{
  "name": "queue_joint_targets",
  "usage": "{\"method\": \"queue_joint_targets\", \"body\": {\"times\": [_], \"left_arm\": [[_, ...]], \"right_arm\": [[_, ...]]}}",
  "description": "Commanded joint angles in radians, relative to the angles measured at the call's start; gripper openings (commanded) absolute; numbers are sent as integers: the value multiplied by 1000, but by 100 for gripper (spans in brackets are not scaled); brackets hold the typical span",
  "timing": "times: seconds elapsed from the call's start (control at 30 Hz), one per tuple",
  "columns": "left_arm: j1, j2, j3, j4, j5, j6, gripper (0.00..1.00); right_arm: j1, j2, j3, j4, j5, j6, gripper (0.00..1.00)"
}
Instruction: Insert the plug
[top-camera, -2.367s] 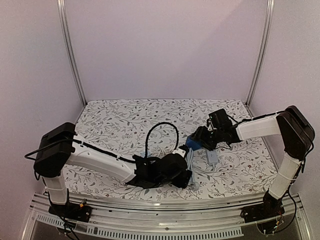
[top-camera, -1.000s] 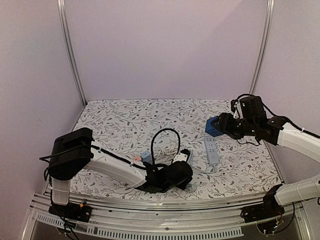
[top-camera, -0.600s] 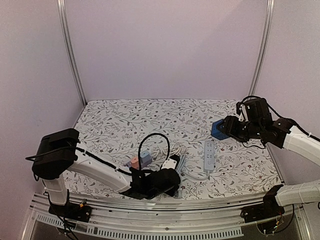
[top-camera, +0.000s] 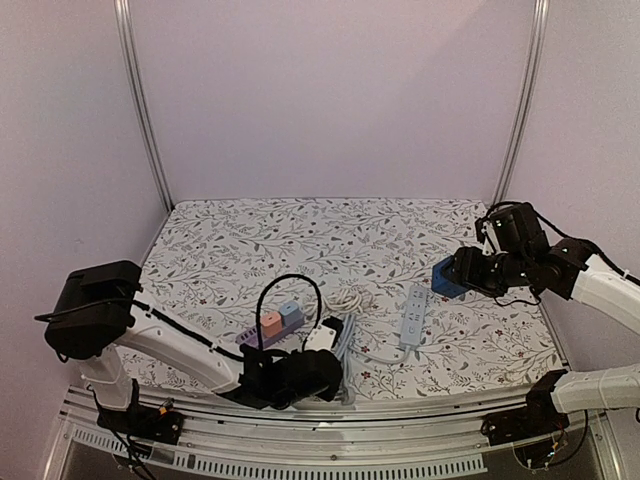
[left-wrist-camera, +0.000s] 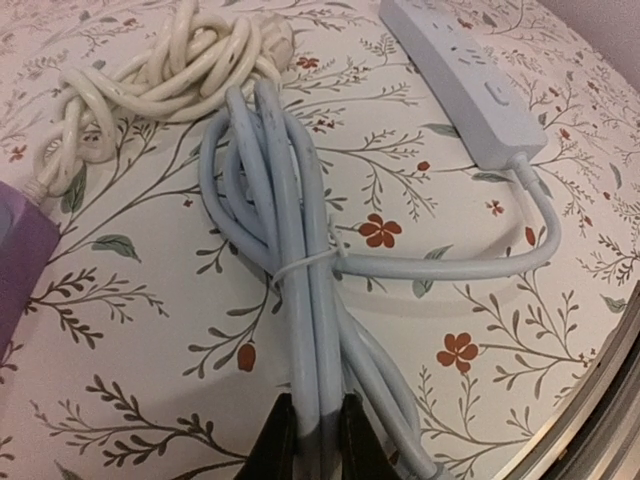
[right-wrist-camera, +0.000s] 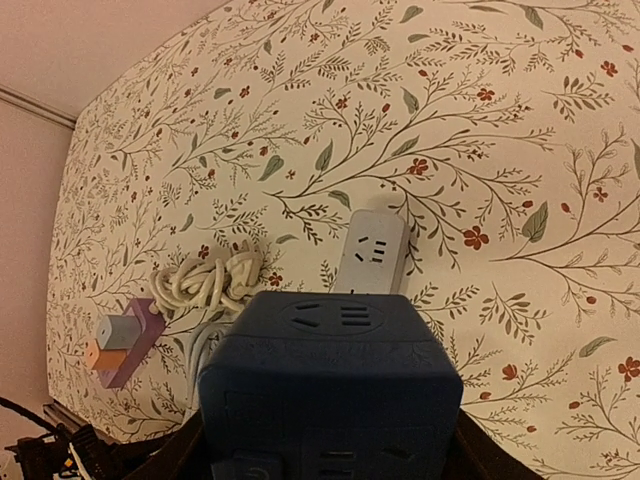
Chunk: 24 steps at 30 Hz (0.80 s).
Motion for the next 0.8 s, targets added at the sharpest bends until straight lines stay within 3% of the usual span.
{"method": "queue_joint_targets", "body": {"times": [0.0, 0.03, 0.13, 0.33, 0.47, 0.77], "left_arm": [[-34, 11, -40, -65, 6, 7, 12], [-37, 6, -42, -60, 3, 7, 26], [-41, -10, -54, -37, 4, 14, 56], [-49, -72, -81, -16, -5, 26, 89], [-56, -126, -100, -3, -2, 37, 97], [-82, -260, -131, -14, -22, 65, 98]], "right_arm": [[-1, -12, 2, -34, -20, -26, 12], [0, -12, 2, -39, -21, -27, 10], [2, -16, 6, -56, -24, -28, 0], [15, -3, 30, -101, -56, -16, 0], [24, 25, 47, -137, -82, 2, 0], [47, 122, 116, -207, -119, 58, 0]]}}
